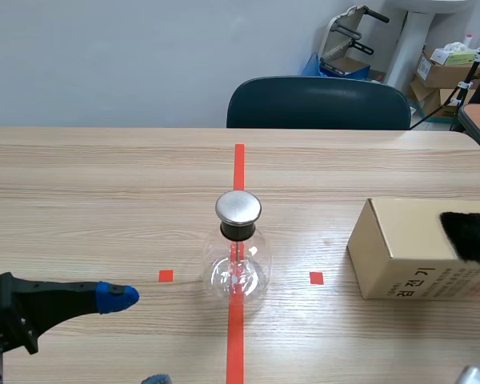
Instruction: Do the electroscope experiment
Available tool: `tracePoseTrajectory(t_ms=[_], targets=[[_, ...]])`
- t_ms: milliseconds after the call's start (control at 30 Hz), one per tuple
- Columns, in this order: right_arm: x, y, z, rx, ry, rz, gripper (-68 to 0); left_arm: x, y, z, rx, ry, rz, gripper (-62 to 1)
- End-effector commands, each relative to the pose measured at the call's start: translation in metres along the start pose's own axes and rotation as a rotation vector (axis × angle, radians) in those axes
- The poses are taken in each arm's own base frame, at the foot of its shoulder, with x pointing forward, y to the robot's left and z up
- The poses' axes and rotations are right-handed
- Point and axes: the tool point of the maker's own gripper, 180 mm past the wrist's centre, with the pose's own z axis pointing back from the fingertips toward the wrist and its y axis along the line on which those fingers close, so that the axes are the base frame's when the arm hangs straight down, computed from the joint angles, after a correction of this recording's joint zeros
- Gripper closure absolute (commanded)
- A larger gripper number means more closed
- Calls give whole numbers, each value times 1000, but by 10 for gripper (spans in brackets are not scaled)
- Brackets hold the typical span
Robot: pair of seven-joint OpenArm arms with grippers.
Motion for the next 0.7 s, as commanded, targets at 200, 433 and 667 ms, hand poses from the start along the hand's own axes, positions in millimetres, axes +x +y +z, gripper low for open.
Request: tracePoseTrajectory(t_ms=[200,433,667], targets=[[29,-11,1,-50,-197,42,-17,10,-4,-3,-7,-38,13,-452],[12,-11,-1,-50,-101,34,-17,10,-4,-3,-7,-38,13,-452],[-2,-12,-2,-50,-20,38,-17,10,-4,-3,-7,-38,12,-452]])
